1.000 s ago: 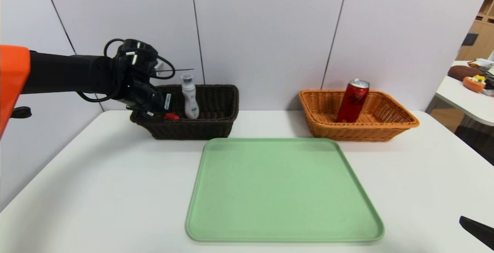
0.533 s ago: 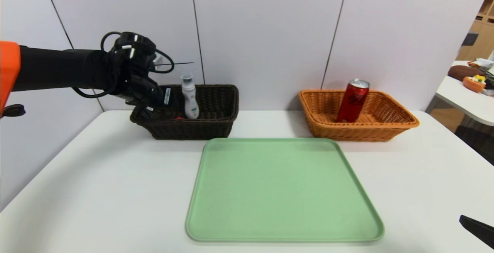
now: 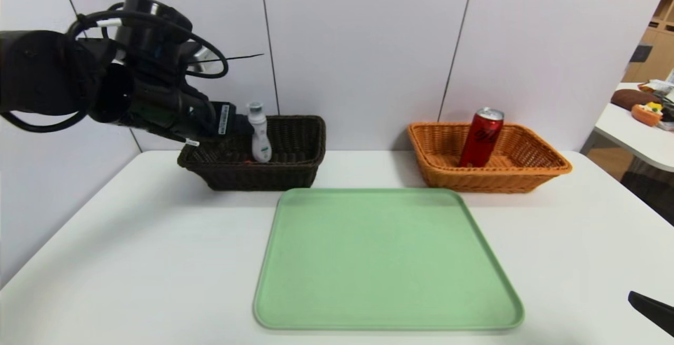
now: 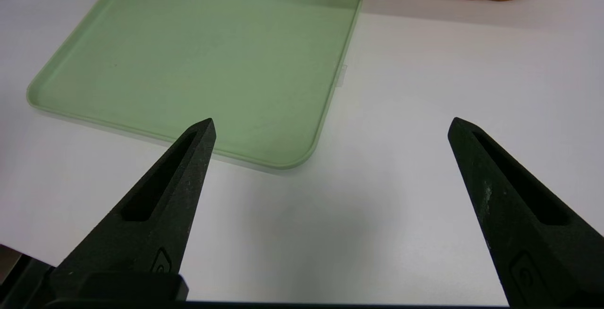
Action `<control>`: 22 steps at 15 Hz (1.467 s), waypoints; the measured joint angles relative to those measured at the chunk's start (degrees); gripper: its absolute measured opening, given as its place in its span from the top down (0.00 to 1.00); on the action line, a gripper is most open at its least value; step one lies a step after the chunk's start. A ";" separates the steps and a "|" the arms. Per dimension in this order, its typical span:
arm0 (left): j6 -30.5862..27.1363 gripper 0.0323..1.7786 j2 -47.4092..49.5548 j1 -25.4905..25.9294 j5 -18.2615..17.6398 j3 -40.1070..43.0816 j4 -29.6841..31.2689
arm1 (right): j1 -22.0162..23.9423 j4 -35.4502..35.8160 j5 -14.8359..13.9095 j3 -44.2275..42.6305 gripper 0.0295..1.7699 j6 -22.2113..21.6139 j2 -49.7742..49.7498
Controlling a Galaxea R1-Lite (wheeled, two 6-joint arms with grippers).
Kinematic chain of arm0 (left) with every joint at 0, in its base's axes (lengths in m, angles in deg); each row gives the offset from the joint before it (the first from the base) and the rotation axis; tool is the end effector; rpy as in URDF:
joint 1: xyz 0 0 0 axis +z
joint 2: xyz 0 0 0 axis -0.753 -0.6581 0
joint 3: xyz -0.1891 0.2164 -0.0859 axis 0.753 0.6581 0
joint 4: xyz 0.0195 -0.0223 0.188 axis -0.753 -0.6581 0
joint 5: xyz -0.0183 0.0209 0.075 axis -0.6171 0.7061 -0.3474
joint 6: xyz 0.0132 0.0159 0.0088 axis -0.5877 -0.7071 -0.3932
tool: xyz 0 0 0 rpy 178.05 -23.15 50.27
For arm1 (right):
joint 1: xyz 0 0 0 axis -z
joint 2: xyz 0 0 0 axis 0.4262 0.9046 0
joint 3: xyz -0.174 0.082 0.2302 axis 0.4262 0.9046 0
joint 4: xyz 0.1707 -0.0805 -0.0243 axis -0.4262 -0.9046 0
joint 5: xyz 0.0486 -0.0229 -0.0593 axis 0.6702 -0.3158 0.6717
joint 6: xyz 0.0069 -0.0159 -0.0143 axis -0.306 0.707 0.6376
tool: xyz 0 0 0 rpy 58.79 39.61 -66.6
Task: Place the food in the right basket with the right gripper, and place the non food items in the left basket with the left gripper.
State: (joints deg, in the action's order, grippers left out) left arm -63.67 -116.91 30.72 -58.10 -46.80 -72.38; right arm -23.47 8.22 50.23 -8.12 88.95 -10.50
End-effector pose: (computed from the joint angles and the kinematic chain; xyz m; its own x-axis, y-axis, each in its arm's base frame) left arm 0.3116 -0.0990 0.2768 0.8369 -0.1438 -0.5282 0.1544 0.9877 -0.0242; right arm 0.0502 0.0060 0.1923 0.8895 0.3087 -0.3369 -0.2898 0.9512 0.1064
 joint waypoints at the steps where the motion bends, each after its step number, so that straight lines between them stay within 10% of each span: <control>1: 0.02 0.10 2.97 -1.46 -0.04 2.93 -0.15 | -0.27 0.11 0.05 0.02 0.04 0.04 -0.02; 7: -0.22 0.07 20.89 -13.53 -0.33 22.58 -2.99 | -1.10 0.22 6.41 0.18 0.04 0.43 -0.06; 15: -0.13 0.06 42.22 -18.72 -4.94 41.17 -3.07 | -5.83 -2.69 6.06 -0.01 0.04 1.00 -3.91; 22: -0.33 0.05 53.20 -7.89 -5.27 46.40 -3.23 | -5.56 -15.29 -9.98 -3.36 0.04 1.50 -12.71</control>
State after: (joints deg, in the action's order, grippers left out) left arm -64.00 -63.71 22.83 -63.37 -0.40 -75.61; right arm -29.03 -7.06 40.25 -11.49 90.45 -23.22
